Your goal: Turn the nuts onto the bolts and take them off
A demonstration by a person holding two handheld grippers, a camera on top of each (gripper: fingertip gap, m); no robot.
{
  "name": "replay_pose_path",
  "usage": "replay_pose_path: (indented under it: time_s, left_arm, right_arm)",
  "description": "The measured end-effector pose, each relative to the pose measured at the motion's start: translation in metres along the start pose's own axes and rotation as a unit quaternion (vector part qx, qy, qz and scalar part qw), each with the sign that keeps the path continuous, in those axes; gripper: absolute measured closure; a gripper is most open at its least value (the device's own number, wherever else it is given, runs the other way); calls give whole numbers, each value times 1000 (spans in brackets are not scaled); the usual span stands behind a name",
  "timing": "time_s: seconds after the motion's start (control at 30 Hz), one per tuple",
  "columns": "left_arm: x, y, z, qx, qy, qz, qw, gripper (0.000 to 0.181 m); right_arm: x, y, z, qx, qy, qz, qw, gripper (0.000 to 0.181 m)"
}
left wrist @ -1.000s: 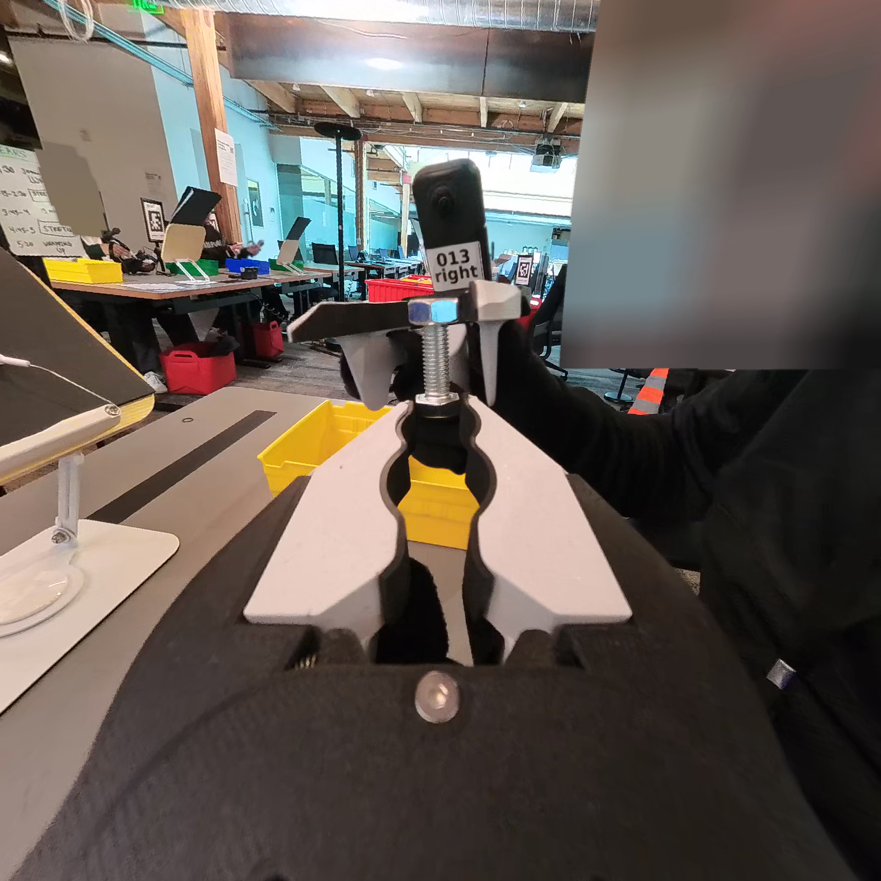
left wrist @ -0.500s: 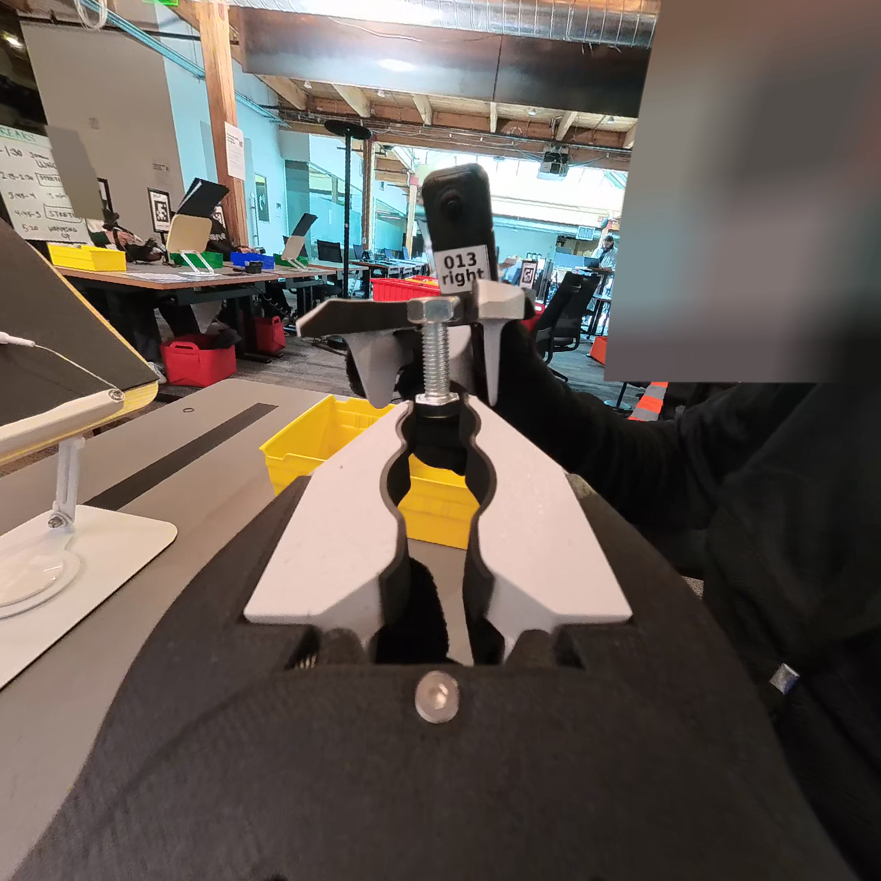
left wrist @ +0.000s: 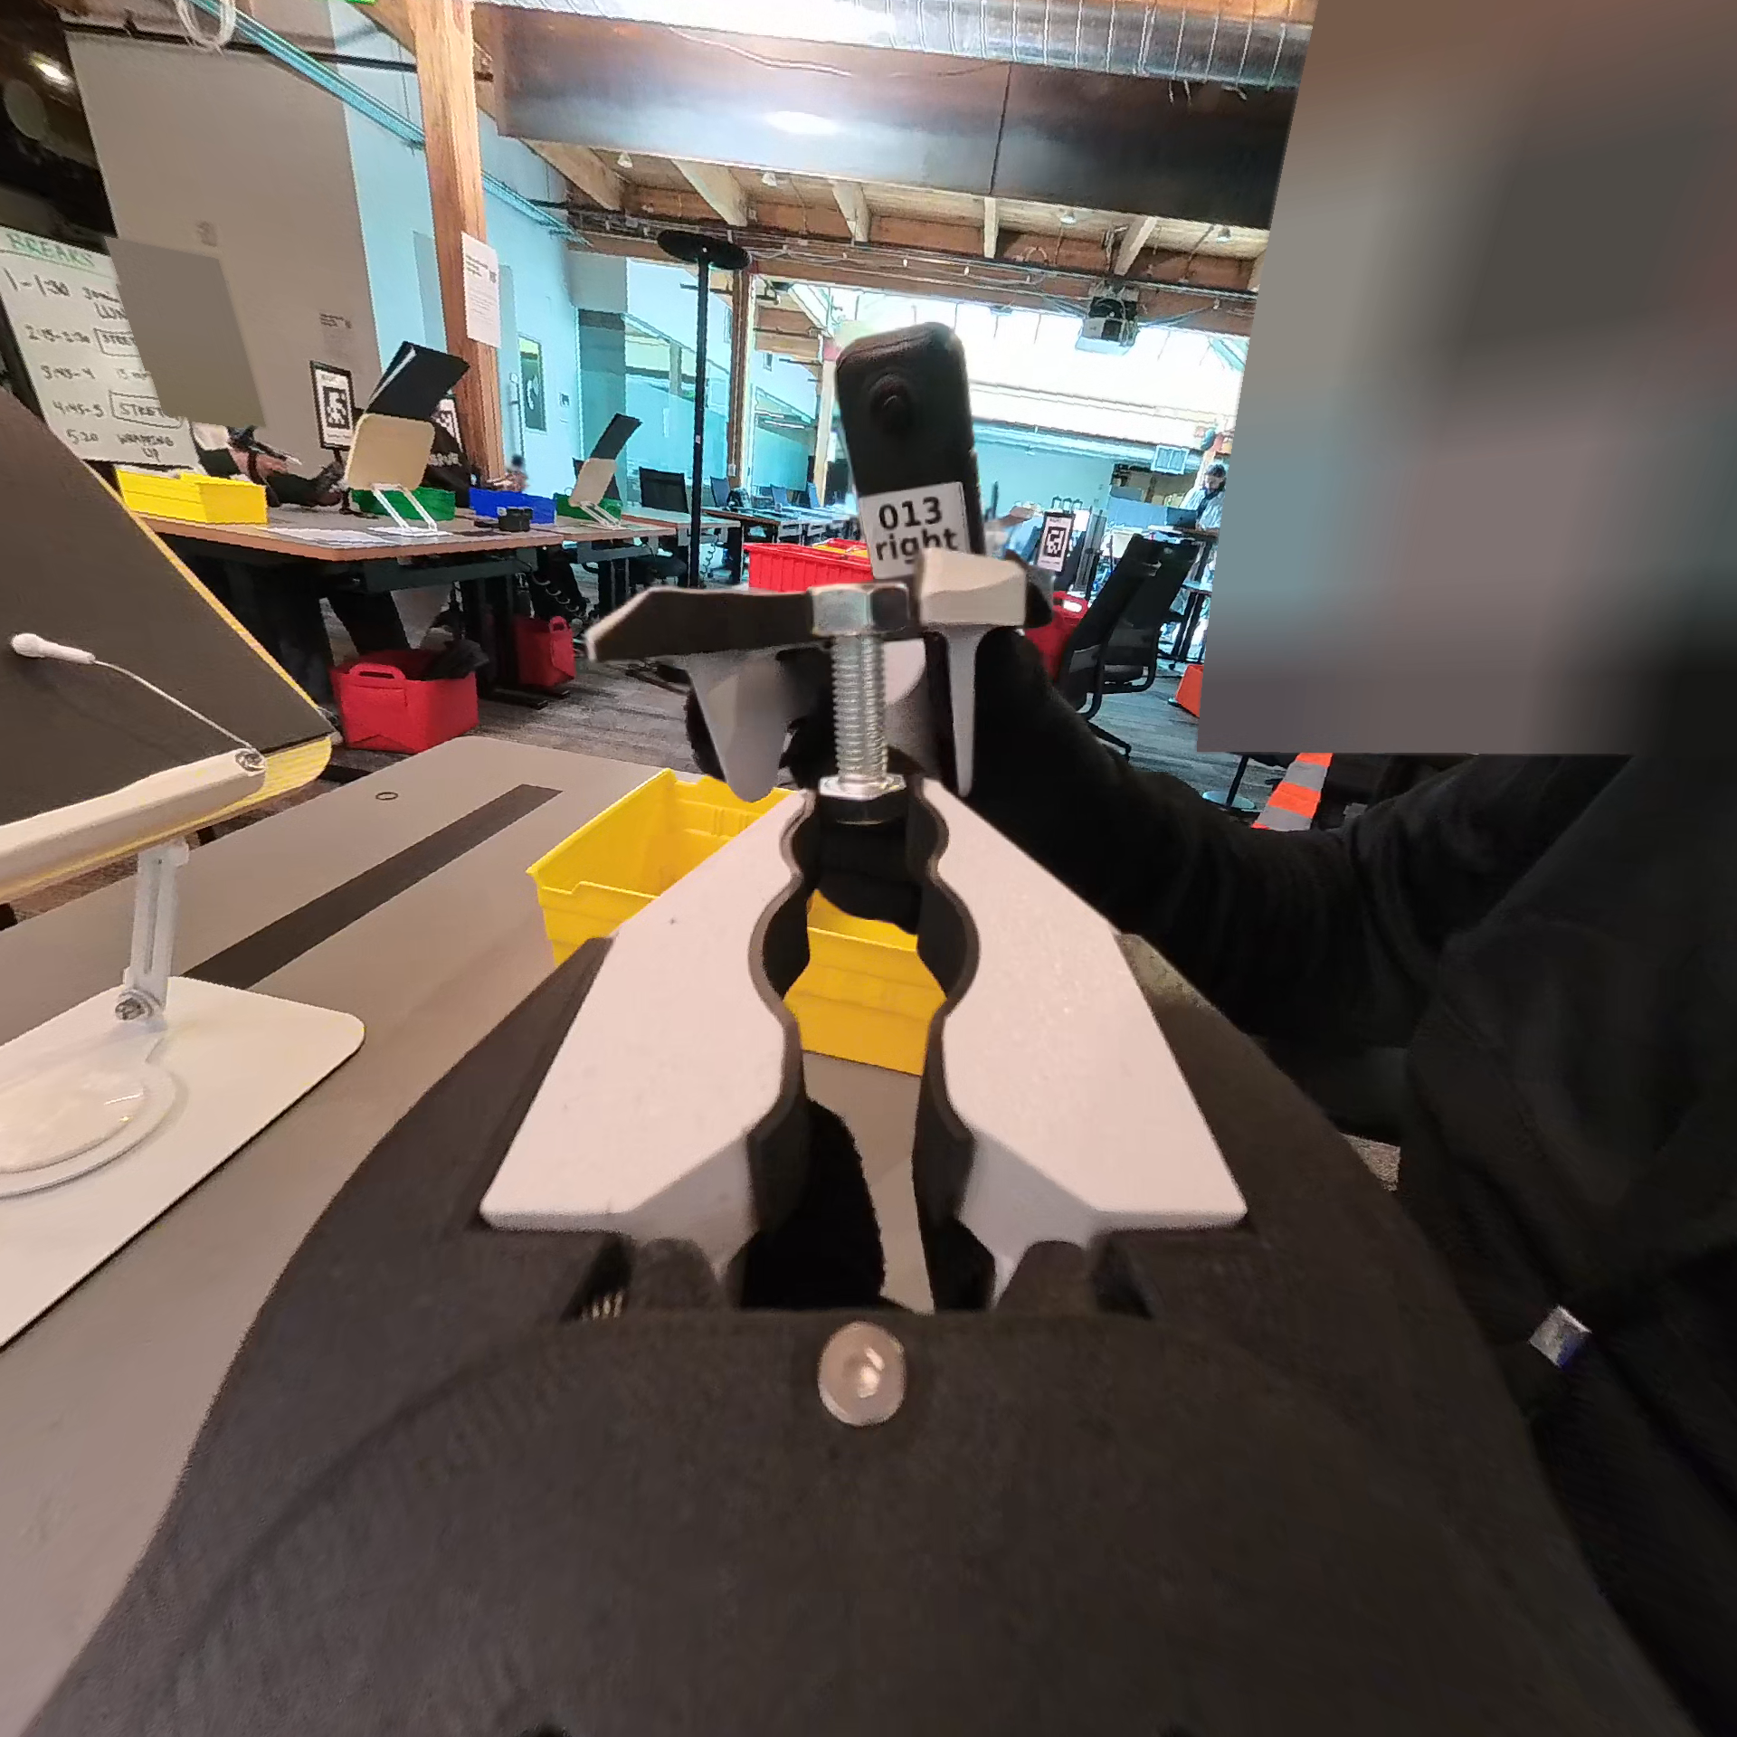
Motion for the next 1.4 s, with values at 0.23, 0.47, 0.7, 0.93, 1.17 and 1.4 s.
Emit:
replay_pose_path:
  time_s: [0.23, 0.47, 0.7, 0.93, 1.17, 1.4]
  left_arm:
    - [0, -1, -1, -5, -5, 5, 1000, 166]
    - [2, -4, -2, -7, -5, 18, 1000, 166]
    - [0, -13, -11, -57, -55, 98, 992, 166]
    - [-2, -18, -19, -111, -107, 160, 975, 166]
    - [-4, -20, -23, -150, -143, 194, 959, 165]
    - [-8, -18, -27, -171, -169, 200, 950, 165]
  right_arm:
    - [-5, 1, -1, 2, -8, 0, 1000, 115]
    - [2, 6, -4, -7, -12, -15, 1000, 121]
    - [0, 2, -5, 7, -67, -44, 997, 135]
    - [-8, 2, -16, -16, -120, -42, 992, 147]
    - [-10, 1, -20, 3, -143, -65, 988, 155]
    - [-9, 1, -21, 24, -158, -72, 985, 165]
Point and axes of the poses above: each gripper's, where its closed fingertips meet, x back along the fingers, z out of its top, y = z × x across the jaws, the point moved 6 cm from there along x, back along the fingers, and after that the axes turned 8 degrees about -y, right-handed, at the moved point
